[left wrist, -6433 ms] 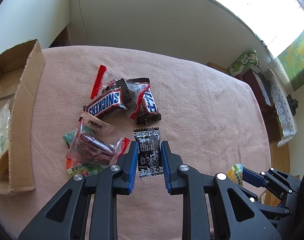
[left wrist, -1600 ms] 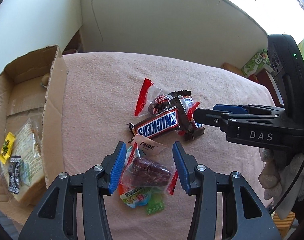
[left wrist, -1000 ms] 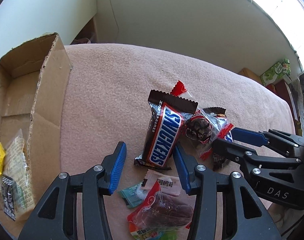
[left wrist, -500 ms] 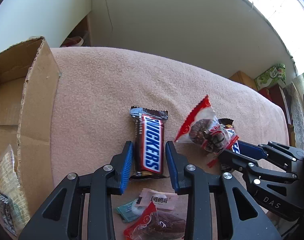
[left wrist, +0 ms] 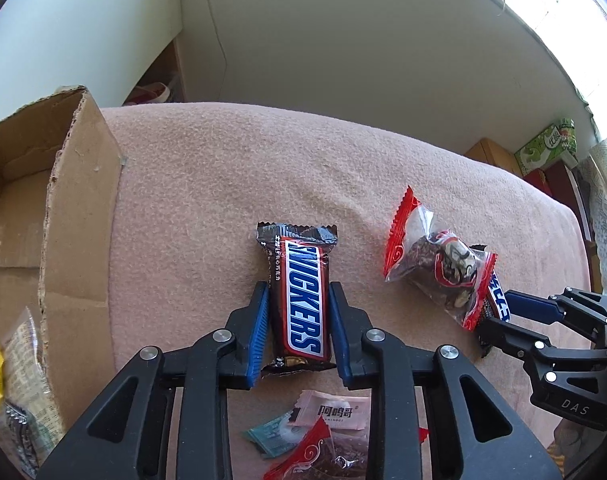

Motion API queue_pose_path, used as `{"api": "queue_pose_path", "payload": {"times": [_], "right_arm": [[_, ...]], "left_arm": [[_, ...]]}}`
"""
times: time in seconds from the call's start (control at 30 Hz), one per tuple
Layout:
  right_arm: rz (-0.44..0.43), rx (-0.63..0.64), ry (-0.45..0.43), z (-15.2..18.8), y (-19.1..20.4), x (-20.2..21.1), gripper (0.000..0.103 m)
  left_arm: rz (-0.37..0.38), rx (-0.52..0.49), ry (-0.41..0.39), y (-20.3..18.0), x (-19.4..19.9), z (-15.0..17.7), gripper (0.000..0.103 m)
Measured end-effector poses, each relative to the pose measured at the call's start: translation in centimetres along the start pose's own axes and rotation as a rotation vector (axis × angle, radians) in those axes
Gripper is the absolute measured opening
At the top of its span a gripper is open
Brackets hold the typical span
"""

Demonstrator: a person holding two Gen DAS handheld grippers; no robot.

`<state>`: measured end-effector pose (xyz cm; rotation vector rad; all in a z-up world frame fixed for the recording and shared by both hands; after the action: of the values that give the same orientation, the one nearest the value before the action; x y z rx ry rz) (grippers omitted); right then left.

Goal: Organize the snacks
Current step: 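Carry both Snickers bars in the grippers over the cardboard box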

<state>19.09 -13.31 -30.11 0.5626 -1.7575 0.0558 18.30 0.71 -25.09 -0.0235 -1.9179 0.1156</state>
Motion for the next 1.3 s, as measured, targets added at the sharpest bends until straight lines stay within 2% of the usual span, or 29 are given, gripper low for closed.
{"api": "queue_pose_path", "payload": {"times": [0.23,0.37,0.47,0.63,0.9,1.3], "right_arm": [[0.031,0.049,-0.003,-1.2,1.0,-0.6,0.043],[0.053,0.089,0.026,-1.5,2.0,-1.5,0.031],[0.047,0.084,0.023,-1.3,2.0,-1.3,0.03],[0.049,0.051,0.004,-0.4,1.0,-0.1,0.03],[0.032,-0.012,-0.054,1.4,-0.8,2.9,0.03],[0.007,0.036,-0.143,2.1,2.2,8.0,0.03]], "left_arm": [[-0.018,-0.035,0.005,-0.4,-0.2,-0.3,0.027],[-0.014,-0.046,-0.005,-1.0,-0.4,-0.6,0.027],[0.004,-0.014,-0.004,-0.5,-0.4,-0.6,0.027],[0.012,0.021,-0.013,-0.2,0.1,-0.6,0.027],[0.033,0.015,-0.067,-0.5,3.1,-0.1,0.027],[0.025,0.037,-0.141,1.8,7.7,1.3,0.027]]}}
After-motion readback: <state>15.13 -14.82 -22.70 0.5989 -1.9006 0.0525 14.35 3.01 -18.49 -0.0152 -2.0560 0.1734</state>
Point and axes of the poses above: each gripper's, at about its wrist camera, not at the fingertips, and x roughly against the way its jaws point, y to its left, z to its underside, the point moved 1 cm from there along -x, roughly the way its jaws point, and after that the axes turned 6 degrees about -z, right-handed, at the moved point
